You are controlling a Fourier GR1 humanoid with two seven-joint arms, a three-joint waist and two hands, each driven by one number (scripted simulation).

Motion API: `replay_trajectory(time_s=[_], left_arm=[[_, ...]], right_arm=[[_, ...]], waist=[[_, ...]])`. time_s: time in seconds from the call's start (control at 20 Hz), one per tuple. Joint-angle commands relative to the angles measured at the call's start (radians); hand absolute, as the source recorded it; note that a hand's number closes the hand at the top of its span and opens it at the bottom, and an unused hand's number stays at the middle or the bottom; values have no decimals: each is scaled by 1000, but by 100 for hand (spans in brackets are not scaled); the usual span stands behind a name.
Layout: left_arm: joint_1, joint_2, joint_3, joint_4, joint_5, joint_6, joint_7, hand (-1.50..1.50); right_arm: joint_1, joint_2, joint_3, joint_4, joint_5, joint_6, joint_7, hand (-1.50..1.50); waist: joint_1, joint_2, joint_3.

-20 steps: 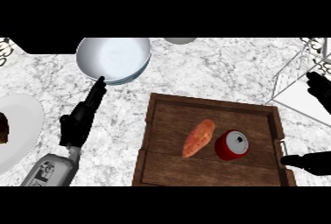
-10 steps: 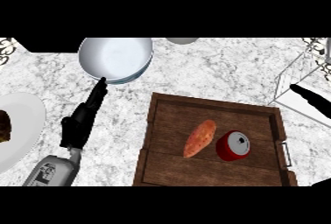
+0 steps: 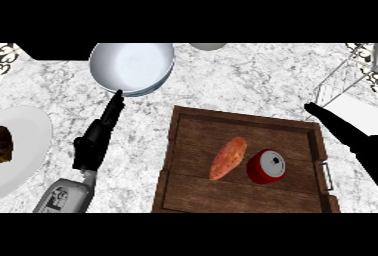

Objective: Pick the can from the tray and place it in the tiered shelf

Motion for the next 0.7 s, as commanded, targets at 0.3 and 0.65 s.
replay_trajectory(time_s=[0.3, 0.65], left_arm=[[-34, -35, 15, -30, -50, -10, 94, 0], [49, 16, 77, -70, -15, -96, 43, 0]], right_arm=[[-57, 135, 86, -2, 175, 31, 155, -150], [-67, 198, 76, 29, 190, 78, 174, -150]], waist=[[-4, 0, 0], [0, -1, 0]])
